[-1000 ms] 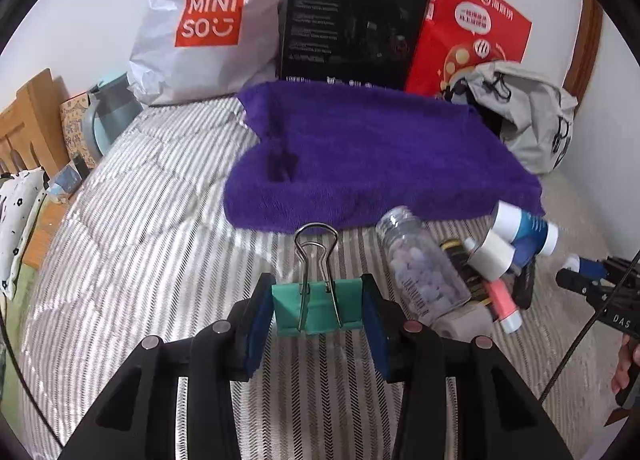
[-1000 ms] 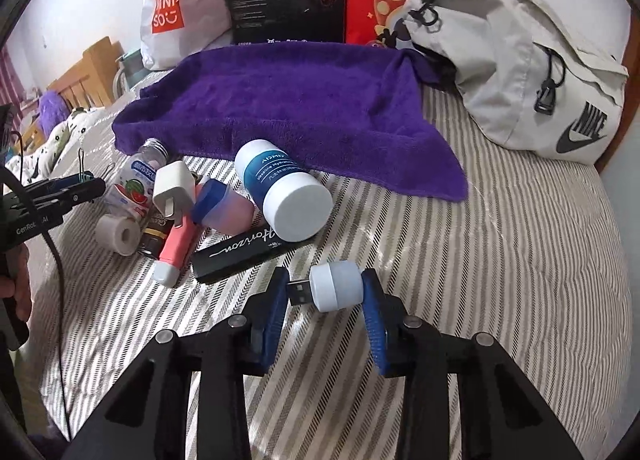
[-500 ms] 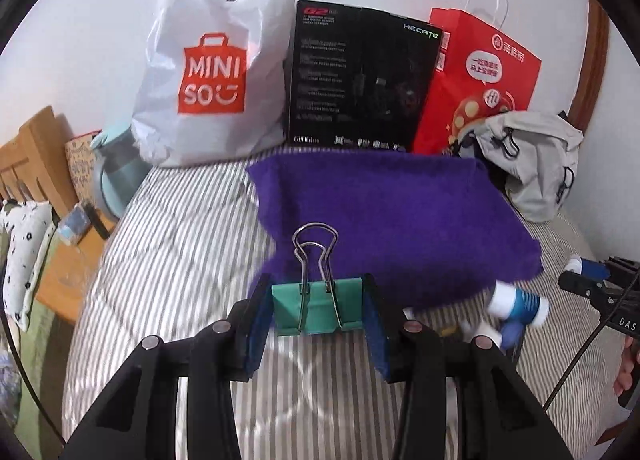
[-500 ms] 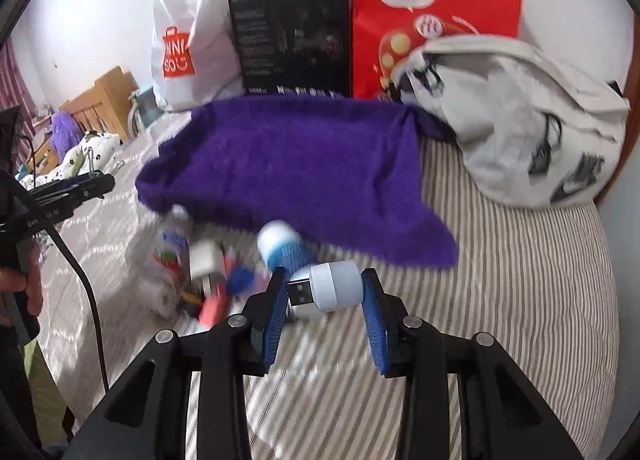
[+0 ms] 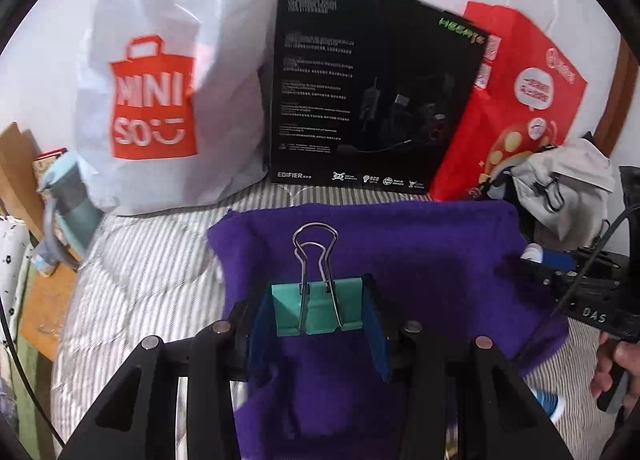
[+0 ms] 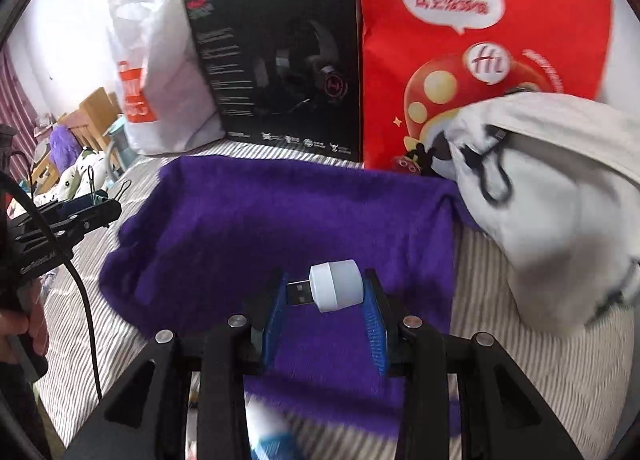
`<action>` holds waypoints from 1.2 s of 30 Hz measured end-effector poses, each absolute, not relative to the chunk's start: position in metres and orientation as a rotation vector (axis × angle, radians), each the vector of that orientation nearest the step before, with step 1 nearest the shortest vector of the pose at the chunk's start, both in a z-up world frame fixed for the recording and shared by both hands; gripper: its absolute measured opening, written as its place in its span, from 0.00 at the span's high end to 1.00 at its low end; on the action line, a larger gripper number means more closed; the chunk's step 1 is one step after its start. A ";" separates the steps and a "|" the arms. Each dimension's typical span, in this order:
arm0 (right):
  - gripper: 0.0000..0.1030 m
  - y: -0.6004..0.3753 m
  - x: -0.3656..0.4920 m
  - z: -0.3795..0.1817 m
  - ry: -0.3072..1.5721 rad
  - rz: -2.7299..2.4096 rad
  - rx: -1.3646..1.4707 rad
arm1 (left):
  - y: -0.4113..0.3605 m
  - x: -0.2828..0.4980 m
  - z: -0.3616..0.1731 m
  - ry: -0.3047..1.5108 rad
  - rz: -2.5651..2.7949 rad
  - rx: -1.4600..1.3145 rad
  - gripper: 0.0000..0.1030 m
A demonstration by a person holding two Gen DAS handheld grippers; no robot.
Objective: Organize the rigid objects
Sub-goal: 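Carry both items onto the purple towel and open both tools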
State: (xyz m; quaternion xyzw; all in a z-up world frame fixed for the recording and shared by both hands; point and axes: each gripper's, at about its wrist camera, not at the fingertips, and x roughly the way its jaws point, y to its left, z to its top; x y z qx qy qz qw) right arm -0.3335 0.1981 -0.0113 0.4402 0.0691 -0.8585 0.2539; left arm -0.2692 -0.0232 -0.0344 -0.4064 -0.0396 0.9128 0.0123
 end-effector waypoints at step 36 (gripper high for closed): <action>0.45 0.203 -0.363 -0.038 0.411 -2.298 1.269 | 0.001 -0.344 -0.095 -0.016 2.712 -1.612 0.61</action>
